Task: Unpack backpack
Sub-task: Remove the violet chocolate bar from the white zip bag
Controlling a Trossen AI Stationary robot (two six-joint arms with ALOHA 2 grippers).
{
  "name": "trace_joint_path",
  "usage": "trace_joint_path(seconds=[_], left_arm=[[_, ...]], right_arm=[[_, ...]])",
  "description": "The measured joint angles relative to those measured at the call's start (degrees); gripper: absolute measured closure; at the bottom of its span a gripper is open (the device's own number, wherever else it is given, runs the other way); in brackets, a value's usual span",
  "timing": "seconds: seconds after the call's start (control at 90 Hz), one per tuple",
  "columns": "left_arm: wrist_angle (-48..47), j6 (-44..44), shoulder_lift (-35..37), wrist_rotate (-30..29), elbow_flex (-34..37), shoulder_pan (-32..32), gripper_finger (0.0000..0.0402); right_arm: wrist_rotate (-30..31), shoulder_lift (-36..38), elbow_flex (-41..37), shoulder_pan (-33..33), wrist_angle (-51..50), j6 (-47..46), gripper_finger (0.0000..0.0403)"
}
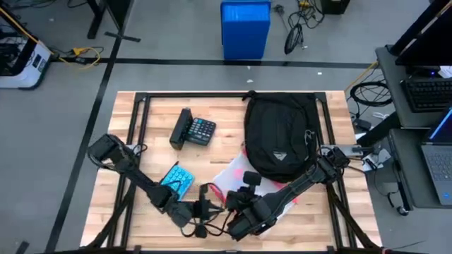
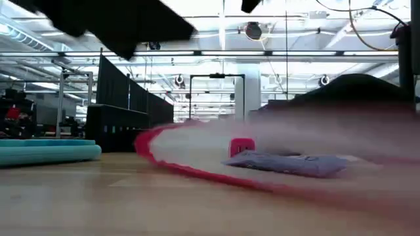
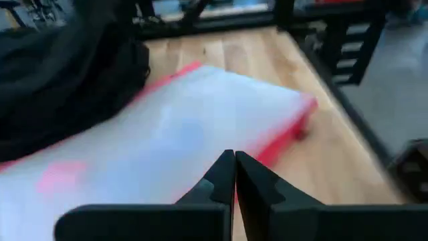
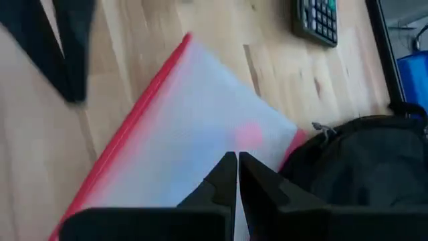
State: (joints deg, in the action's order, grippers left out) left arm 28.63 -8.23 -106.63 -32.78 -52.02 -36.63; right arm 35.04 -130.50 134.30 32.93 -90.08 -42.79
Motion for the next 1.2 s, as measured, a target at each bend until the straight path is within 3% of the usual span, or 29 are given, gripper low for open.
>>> trace_joint_path(seconds=[0.267,0.478,0.656,0.944,1.067,1.2], left_arm=[[-2.31,10.71,-5.81,1.1,-5.69,1.27,0.0402],[-10.28,11.9,-2.67,-7.73,-5.75,-1.26,0.0402],[-17.62,11.72,0.94,-9.88,-5.75,-2.63,0.0402],[-17.4,11.69,3.63,-9.48,-5.84,-3.73,0.0402],[-17.7,11.57,3.63,-9.41,-5.84,-3.91,0.0402],[-17.58,11.6,3.63,-9.26,-5.82,-3.91,0.0402]], right_arm=[[0.7,0.39,0.77,0.13,0.05,-0.17,0.0403],[-1.81,0.23,0.75,4.03,3.82,-6.32,0.0394],[-2.02,-0.39,-3.21,9.47,14.25,-6.46,0.0335],[-2.29,-0.44,-21.56,12.43,35.21,-13.61,0.0215],[-2.66,-0.44,-27.31,11.99,36.06,-20.52,0.0186],[-3.85,-0.46,-29.82,11.26,36.26,-21.47,0.0177]])
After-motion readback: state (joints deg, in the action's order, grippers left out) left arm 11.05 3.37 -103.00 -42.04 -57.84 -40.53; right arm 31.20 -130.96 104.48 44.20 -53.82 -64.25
